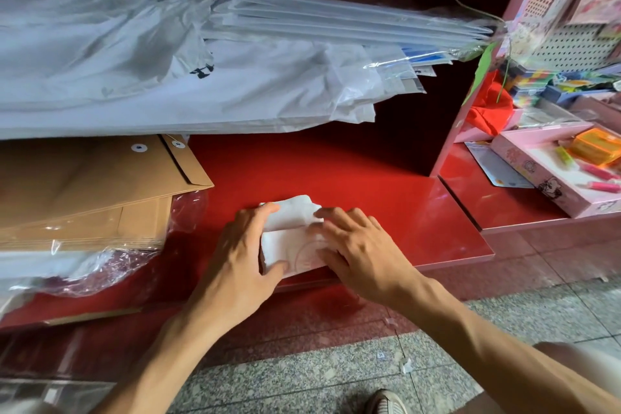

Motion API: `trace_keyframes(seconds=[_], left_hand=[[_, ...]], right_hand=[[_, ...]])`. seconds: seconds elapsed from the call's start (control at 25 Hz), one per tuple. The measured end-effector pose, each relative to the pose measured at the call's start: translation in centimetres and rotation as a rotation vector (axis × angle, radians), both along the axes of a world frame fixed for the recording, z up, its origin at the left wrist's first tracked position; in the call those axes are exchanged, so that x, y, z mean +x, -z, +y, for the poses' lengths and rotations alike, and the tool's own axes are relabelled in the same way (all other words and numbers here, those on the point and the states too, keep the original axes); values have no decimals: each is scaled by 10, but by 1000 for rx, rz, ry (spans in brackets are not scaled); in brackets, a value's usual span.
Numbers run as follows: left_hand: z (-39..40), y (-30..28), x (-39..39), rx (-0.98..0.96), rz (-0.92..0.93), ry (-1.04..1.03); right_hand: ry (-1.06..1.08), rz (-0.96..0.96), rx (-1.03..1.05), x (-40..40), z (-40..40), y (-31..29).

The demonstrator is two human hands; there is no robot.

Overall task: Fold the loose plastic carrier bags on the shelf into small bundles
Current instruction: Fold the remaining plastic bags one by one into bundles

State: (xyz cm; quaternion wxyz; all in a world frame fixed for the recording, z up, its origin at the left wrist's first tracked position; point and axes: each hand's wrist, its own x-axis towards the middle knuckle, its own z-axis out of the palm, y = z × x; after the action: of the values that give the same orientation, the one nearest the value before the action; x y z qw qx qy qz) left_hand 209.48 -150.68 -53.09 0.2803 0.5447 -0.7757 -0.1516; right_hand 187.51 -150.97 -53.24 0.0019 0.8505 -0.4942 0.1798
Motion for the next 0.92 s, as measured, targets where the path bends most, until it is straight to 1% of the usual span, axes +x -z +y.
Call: trace_keyframes(seconds=[0.04, 0.08, 0.16, 0.2, 0.24, 0.28, 0.32, 0.36, 0.4, 0.48, 0.52, 0.56, 0.6, 0.64, 0.68, 0.72, 0.76, 0.8, 0.84, 0.92], left_hand=[[-1, 0, 3, -62, -91, 68], [-2, 0, 5, -79, -196, 126], [-2, -1, 8, -15, -402, 179], [0, -1, 9, 13, -468, 200], [1, 0, 9, 9, -462, 211], [2, -3, 8, 2, -378, 205], [2, -6, 8, -10, -250, 168], [2, -10, 8, 17, -133, 113], [-1, -11, 8, 49, -36, 61], [-5, -8, 6, 90, 66, -6], [-6, -6, 3, 114, 81, -34], [-6, -3, 1, 105, 33, -65], [-6, 0, -2, 78, -90, -82], [-7, 6, -4, 39, -215, -85], [-8, 10, -4, -16, -283, -64], [-11, 13, -2, -64, -286, -43], [-13, 11, -1, -32, -229, -37], [-15, 7, 1, 6, -149, -28], [-15, 0, 2, 70, -50, -31], [-11, -13, 5, 166, 184, -79]], right_hand=[[-62, 57, 39, -3, 0, -1], [-93, 109, 103, -5, 0, -5], [-109, 235, 169, -12, -1, -7], [-116, 257, 158, -13, -2, -7], [-134, 198, 149, -13, -2, -7], [-160, 64, 141, -12, -3, -8], [-184, -85, 162, -11, -4, -9], [-164, -228, 224, -10, -6, -11], [-113, -361, 302, -9, -8, -10], [30, -540, 398, -4, -8, -9], [110, -569, 397, 0, -8, -7], [188, -531, 370, 4, -9, -4], [260, -429, 333, 10, -8, -3], [307, -287, 289, 14, -7, -2], [324, -169, 251, 18, -6, -2], [318, -115, 233, 20, -6, -2], [301, -118, 252, 23, -7, -3], [284, -170, 284, 25, -10, -5], [267, -273, 339, 27, -11, -8], [243, -554, 443, 31, -16, -13]])
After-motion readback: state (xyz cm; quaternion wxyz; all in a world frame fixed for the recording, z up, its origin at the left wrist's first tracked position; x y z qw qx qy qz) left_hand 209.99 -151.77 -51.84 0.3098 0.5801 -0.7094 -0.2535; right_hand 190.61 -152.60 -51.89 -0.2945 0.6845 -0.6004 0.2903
